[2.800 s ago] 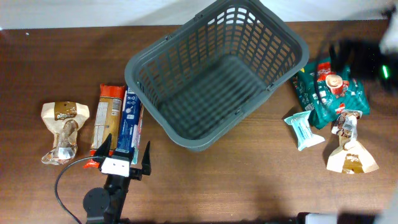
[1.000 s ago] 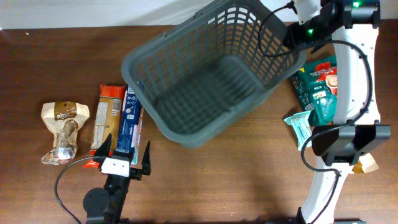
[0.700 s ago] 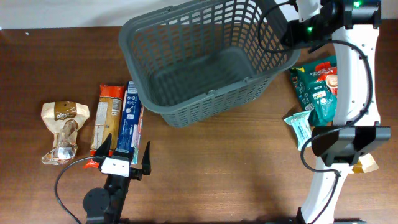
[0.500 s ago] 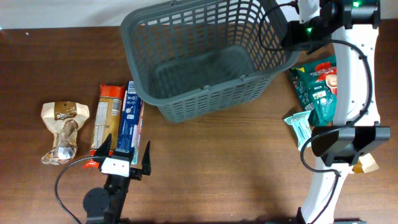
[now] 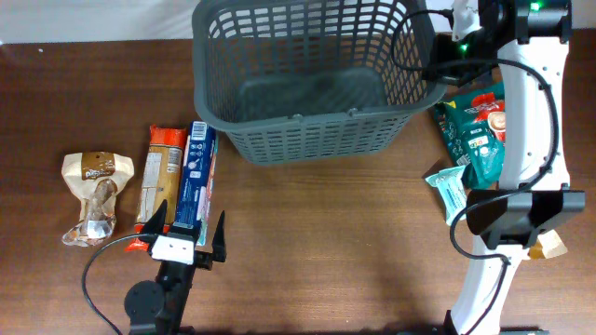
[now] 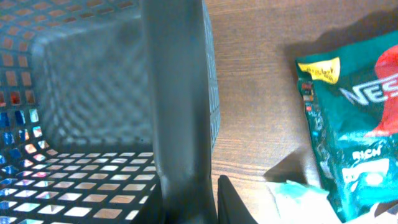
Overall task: Pack container
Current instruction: 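Push the grey basket leftward toward the table center with the right gripper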
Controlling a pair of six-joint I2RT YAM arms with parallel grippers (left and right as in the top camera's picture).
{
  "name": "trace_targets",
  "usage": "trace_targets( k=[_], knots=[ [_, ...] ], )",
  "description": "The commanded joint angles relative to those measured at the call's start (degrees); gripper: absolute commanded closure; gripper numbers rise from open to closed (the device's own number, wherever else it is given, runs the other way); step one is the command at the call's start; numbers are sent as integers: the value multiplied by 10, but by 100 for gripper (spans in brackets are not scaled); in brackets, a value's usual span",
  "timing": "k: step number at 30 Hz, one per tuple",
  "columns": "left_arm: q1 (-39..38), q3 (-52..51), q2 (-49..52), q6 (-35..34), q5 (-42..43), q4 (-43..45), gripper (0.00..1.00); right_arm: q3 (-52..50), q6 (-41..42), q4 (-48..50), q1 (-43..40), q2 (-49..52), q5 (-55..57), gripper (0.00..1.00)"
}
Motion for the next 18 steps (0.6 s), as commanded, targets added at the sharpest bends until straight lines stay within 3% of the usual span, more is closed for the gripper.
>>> trace_targets(
  k=[1,11,12,13,14,18],
  knots=[
    [-2,-4,-5,-7,-3,0,1,-5,63,-19,-2,4,77,96],
    [-2,-4,-5,-7,-3,0,1,-5,45,-18,-1,4,77,96],
    [-2,-4,-5,-7,-3,0,1,-5,32,-12,-1,4,77,84],
    [-2,-4,-5,-7,-3,0,1,-5,19,-4,-1,3,77,52],
    [-2,-4,-5,-7,-3,0,1,-4,9,2,-1,2,77,37],
    [-2,-4,-5,-7,-3,0,1,16,-28,30,-1,-10,76,25]
  ],
)
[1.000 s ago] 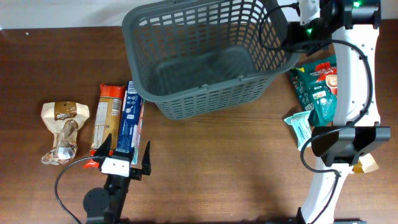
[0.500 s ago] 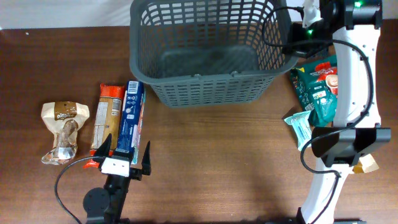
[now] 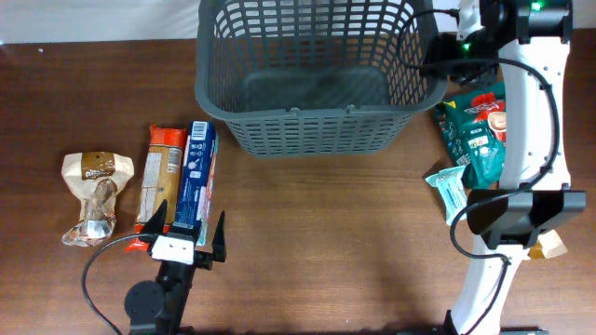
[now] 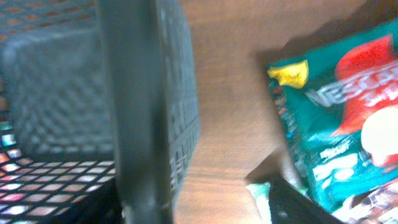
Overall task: Pack container
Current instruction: 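Push the grey basket leftward toward the table center with the right gripper, then move the right gripper back over the green Nescafe bag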
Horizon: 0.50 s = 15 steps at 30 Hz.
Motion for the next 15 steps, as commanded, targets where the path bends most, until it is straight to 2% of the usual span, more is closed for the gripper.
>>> trace_targets(
  k=[1,4,11,15],
  knots=[
    [-2,-4,-5,-7,-3,0,1,23,-35,14,0,-14,29,23],
    [-2,-4,-5,-7,-3,0,1,59,-48,23,0,-32,29,19],
    [-2,-4,-5,-7,-3,0,1,163,-54,-12,-10,-80,30,19],
    [-2,-4,-5,-7,-3,0,1,169,-54,-15,-48,-129,40,19]
  ],
)
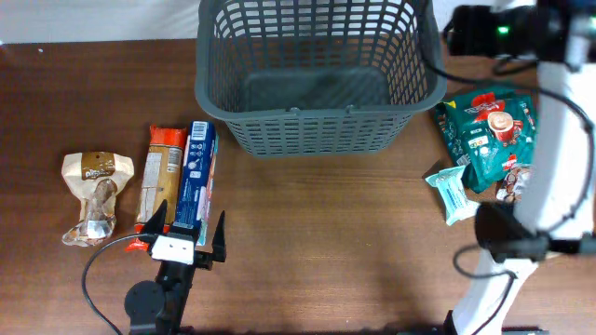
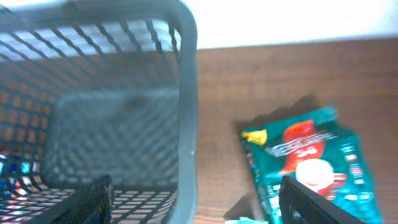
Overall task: Pack container
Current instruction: 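Move the right gripper back over the green Nescafe bag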
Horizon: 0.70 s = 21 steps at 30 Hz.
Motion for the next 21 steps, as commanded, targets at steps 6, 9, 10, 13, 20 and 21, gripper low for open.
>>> trace_targets(
  k=[6,9,10,13,20,21],
  knots=[
    [-2,-4,-5,-7,-3,0,1,-35,5,4,-208,-73,16,19],
    [-2,-4,-5,-7,-3,0,1,-143,-8,41,-287,-70,-52,18],
    [-2,-4,-5,-7,-3,0,1,-186,-23,61,-306,-68,-75,18],
    [-2,-4,-5,-7,-3,0,1,-309,-58,127,-343,-58,-137,14],
    [-2,-4,-5,-7,-3,0,1,-481,-167,281,-347,-8,-189,2],
    [-2,-4,-5,-7,-3,0,1,-492,-190,290,-342,4,-192,2]
  ],
)
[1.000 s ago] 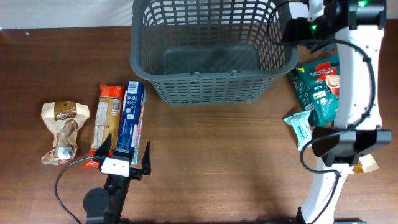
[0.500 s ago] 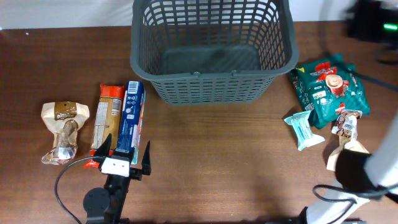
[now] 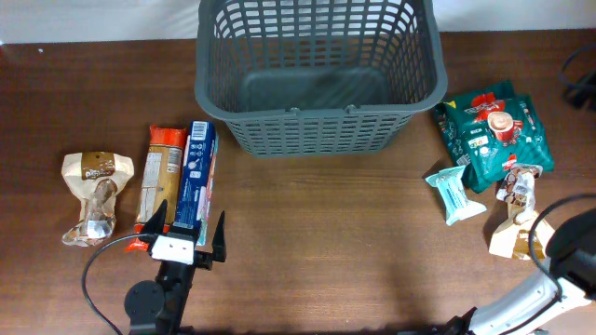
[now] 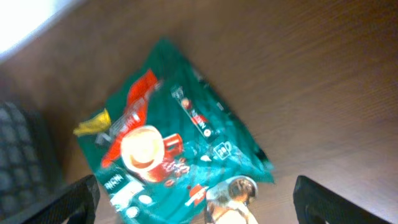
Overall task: Pack container
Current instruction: 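Move the right gripper back over the green Nescafe bag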
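The grey mesh basket point(image 3: 317, 79) stands empty at the table's back middle. On the right lies a green Nescafe bag point(image 4: 174, 146) with a small silvery sachet point(image 4: 230, 193) at its near edge. My right gripper point(image 4: 198, 202) hangs open above them, its fingertips point(image 4: 74, 199) wide apart with nothing between. In the overhead view the bag point(image 3: 492, 130) shows, with a teal packet point(image 3: 452, 194) beside it; the right gripper itself is out of that frame. My left gripper point(image 3: 189, 226) rests open at the front left, just short of a blue pack point(image 3: 194, 186).
An orange pack point(image 3: 160, 181) and a clear bagged snack point(image 3: 95, 195) lie left of the blue pack. Small sachets point(image 3: 515, 209) lie near the right arm's base point(image 3: 568, 270). The basket's dark wall point(image 4: 18, 143) edges the right wrist view.
My right arm, which reached over the basket's right rim, has left the overhead view. Its camera now looks at the Nescafe bag instead of the basket. Left arm and items are unmoved.
At first my right gripper was at the basket's right rim and the basket sat skewed. Then the basket stood square to the table. After that the gripper was open and clear above the rim, and now it is over the bags on the right.
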Controlling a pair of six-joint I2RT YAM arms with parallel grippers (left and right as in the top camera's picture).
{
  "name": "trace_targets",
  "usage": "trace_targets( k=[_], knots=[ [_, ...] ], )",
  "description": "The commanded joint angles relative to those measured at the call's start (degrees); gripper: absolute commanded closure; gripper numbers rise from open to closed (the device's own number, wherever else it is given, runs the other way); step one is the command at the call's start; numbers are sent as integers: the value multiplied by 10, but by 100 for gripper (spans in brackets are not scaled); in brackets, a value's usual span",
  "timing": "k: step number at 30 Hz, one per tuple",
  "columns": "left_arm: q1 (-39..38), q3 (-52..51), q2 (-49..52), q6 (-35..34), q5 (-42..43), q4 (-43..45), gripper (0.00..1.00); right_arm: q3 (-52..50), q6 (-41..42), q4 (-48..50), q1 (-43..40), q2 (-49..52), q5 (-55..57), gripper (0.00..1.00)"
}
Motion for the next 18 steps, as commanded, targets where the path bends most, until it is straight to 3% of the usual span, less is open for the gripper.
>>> trace_targets(
  k=[1,9,14,18],
  knots=[
    [-2,-4,-5,-7,-3,0,1,-33,-109,25,17,23,-51,2],
    [-2,-4,-5,-7,-3,0,1,-34,-215,57,61,134,-42,5],
    [-2,-4,-5,-7,-3,0,1,-34,-221,72,91,184,68,7],
    [-2,-4,-5,-7,-3,0,1,-34,-210,74,105,215,88,13]
  ],
)
